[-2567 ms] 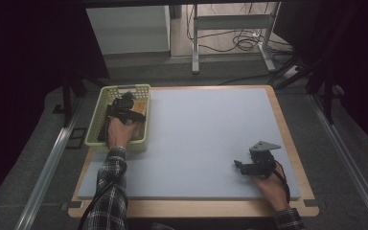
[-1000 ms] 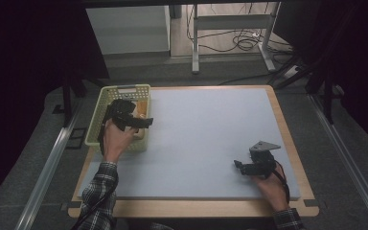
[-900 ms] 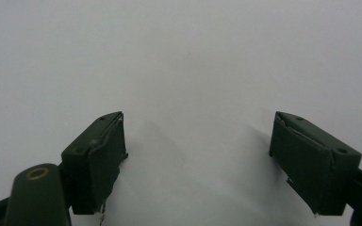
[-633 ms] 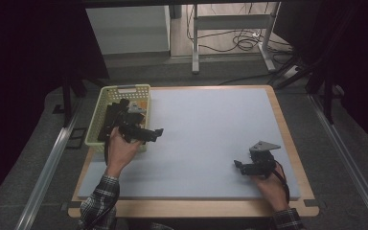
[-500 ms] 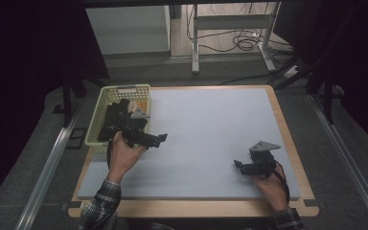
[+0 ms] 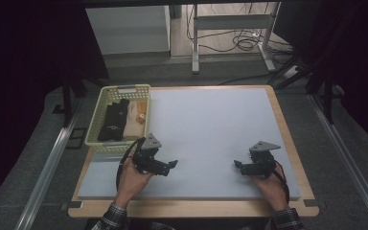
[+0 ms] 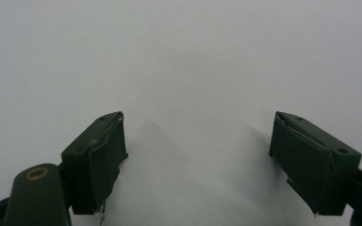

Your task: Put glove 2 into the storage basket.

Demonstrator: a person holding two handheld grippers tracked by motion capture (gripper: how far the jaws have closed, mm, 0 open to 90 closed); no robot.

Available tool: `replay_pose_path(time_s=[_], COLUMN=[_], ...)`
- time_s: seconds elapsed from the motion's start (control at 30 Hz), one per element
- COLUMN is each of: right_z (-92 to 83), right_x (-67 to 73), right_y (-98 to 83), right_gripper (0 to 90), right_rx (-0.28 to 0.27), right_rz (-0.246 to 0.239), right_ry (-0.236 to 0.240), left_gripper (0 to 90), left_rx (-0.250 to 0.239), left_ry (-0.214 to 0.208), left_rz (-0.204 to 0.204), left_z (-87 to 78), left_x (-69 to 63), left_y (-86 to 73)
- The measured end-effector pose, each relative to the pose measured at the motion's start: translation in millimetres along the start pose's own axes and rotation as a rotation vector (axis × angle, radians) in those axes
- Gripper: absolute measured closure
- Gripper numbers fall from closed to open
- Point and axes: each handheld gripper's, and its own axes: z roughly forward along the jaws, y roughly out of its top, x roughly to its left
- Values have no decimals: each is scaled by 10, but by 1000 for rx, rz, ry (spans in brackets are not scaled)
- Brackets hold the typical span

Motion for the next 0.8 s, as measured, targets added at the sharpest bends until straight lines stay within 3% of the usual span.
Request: replay_pose_path(time_s=[0.13, 0.33, 0.8], right_z=[0, -1, -1], right_x=[1, 2, 5], right_y=[0, 0, -1], right_gripper=[184, 183, 181], right_rx=[0, 0, -1], right_rz=[-1, -1, -3], right_ry=[-1, -2, -5], left_gripper=[0, 0, 0], left_rx=[18, 48, 137], left_ry=[-7, -9, 15], left_rz=[19, 15, 15], left_z=[79, 197, 351], left_x=[-80, -123, -98], left_y=[-105, -247, -433])
